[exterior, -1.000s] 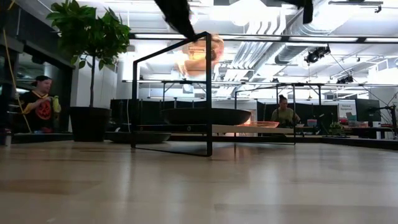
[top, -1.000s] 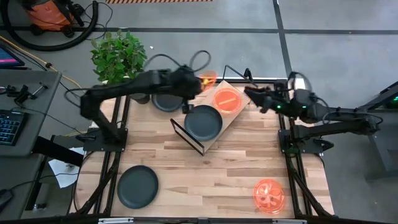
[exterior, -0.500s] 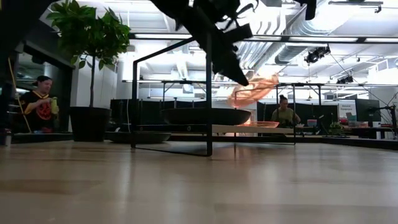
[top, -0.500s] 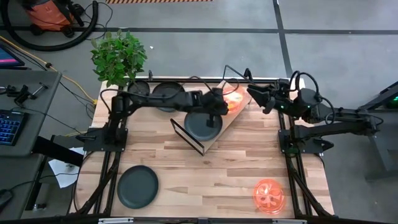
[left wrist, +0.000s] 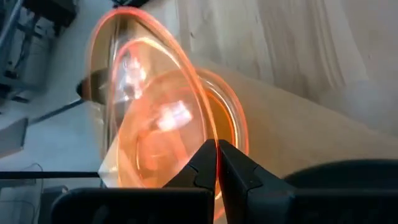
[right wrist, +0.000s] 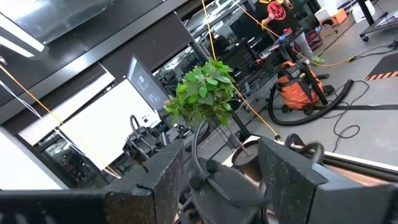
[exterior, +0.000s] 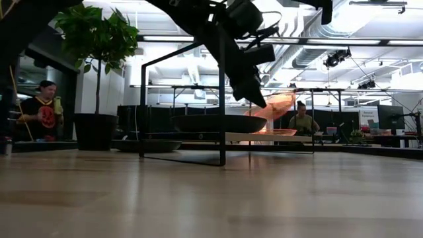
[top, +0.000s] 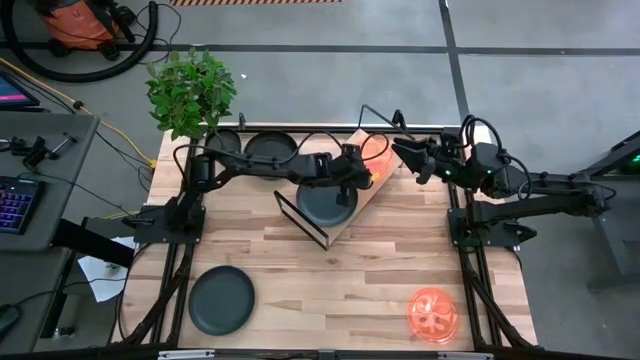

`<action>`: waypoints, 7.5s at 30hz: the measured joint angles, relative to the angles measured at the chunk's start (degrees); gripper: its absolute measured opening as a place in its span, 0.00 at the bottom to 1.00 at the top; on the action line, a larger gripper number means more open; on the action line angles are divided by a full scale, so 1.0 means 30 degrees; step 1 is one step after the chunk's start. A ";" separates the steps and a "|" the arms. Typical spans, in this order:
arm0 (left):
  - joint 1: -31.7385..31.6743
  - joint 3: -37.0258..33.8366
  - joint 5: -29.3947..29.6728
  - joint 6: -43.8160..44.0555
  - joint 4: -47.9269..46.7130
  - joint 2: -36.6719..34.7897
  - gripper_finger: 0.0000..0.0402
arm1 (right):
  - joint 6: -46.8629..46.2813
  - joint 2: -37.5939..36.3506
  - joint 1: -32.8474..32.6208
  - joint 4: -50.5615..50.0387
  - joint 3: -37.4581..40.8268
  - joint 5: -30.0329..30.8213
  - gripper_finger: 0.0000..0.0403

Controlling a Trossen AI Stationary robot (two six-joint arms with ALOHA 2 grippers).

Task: Place and stack plates onto a shelf
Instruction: Stack the left orange plate on top of the orange plate on the shelf, then stack the orange plate on top of the stacked orange plates on the shelf

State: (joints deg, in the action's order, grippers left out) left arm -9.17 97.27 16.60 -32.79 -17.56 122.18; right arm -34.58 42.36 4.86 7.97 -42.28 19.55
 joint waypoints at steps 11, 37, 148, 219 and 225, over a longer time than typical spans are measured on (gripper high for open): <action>-0.0225 0.0022 -0.0341 0.0864 0.0314 0.0194 0.02 | -0.0016 0.0002 0.0003 0.0012 0.0000 0.0000 0.47; -0.0365 0.0022 -0.1006 0.5442 -0.3205 -0.2946 0.41 | 0.0035 -0.0006 0.0007 -0.0013 0.0000 0.0000 0.47; 0.0438 -1.9263 -0.2833 1.6710 1.1235 -2.5240 0.40 | -2.0027 1.1438 -1.7498 -0.3999 0.6014 -1.1953 0.01; 0.0446 -1.9263 -0.2323 1.6718 1.1242 -2.5247 0.40 | -1.7664 0.9138 0.2932 -0.9019 0.1472 0.5105 0.01; 0.0446 -1.9263 -0.2323 1.6378 1.1269 -2.5245 0.40 | -1.7458 0.9138 0.3147 -0.8941 0.1472 0.4754 0.13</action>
State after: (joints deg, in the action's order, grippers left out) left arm -7.84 39.48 9.63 16.35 16.24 46.44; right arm -86.96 69.78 14.31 -18.85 -37.87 33.81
